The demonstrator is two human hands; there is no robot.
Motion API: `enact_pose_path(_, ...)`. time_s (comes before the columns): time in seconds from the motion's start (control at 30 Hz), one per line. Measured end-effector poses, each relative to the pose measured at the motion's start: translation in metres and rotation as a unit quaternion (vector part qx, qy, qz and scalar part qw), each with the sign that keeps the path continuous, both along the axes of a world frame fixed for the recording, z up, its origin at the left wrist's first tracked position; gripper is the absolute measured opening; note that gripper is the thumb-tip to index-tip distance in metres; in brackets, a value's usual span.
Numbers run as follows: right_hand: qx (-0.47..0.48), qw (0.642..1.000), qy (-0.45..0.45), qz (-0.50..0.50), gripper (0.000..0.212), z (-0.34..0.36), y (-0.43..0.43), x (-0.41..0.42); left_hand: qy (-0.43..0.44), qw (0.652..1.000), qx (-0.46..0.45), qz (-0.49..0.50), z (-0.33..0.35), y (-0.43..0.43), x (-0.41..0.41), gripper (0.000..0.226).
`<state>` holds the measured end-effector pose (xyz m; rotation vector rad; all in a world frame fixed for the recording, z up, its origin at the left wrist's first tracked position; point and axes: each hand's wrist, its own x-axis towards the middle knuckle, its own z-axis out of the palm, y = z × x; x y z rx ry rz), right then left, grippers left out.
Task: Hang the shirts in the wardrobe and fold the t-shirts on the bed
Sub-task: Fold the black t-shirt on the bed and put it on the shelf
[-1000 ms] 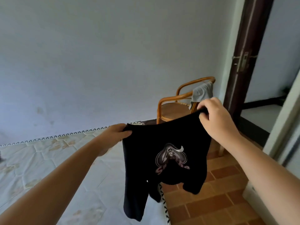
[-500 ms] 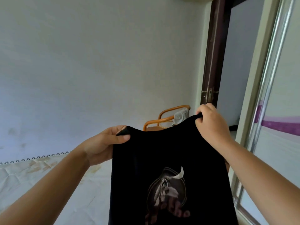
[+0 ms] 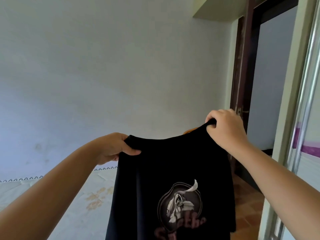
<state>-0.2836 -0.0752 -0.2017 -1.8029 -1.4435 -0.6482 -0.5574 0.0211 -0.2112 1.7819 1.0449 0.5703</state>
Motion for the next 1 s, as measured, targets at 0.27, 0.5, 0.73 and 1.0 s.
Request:
enact_pose_path(0.27, -0.055, 0.985, 0.108, 0.123, 0.024, -0.001, 0.009, -0.017, -0.011, 0.995, 0.070, 0.070, 0.006, -0.020, -0.020, 0.022)
enact_pose_path(0.5, -0.007, 0.975, 0.095, 0.202, 0.024, -0.001, 0.019, -0.061, -0.021, 0.964, 0.211, 0.161, 0.018, -0.042, -0.079, 0.025)
enact_pose_path(0.73, -0.031, 0.950, 0.133, 0.280, 0.023, -0.021, 0.066, -0.110, -0.032, 0.962, 0.171, 0.208, 0.002, -0.026, -0.147, 0.072)
enact_pose_path(1.0, -0.219, 0.941, 0.138, 0.219, 0.034, -0.147, 0.199, -0.163, 0.289, 0.889, 0.124, 0.333, -0.128, 0.122, -0.174, 0.049)
